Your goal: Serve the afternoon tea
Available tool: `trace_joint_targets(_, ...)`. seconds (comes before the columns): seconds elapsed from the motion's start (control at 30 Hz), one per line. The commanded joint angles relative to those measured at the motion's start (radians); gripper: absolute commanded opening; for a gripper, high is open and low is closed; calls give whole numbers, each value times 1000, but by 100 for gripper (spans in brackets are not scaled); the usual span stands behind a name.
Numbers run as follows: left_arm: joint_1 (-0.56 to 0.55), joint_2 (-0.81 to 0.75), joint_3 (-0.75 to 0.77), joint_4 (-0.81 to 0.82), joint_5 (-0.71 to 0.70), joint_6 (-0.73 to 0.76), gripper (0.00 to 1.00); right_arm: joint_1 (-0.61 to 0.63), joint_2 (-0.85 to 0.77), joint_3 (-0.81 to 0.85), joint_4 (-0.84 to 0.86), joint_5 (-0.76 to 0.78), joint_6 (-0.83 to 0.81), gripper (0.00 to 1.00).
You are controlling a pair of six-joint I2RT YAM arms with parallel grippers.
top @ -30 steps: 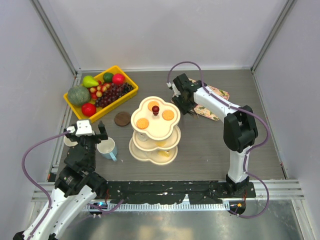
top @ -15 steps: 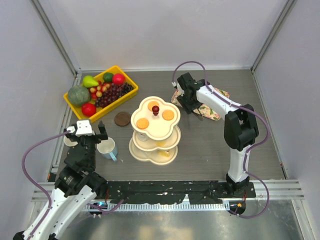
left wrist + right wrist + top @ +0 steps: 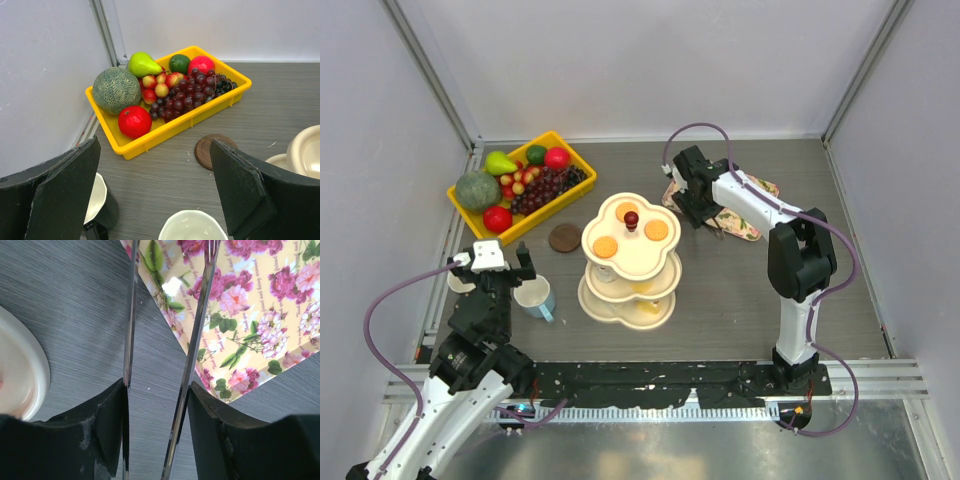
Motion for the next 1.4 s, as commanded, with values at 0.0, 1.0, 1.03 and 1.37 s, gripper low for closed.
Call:
trace_joint_targets(0.0, 5, -4, 2, 42, 6, -1, 99, 7, -10, 22, 17, 58, 1, 51)
trace_joint_targets(1.0, 6, -60, 9, 34, 3, -2, 99, 179, -647, -9, -139, 33, 16, 45)
trace_joint_targets(1.03, 5, -60, 10, 33, 3, -2, 99, 194, -682, -6, -164, 9, 16, 45)
trace_joint_targets(1.37, 5, -54, 10, 33, 0, -4, 99, 377, -903, -57, -262, -162, 16, 45)
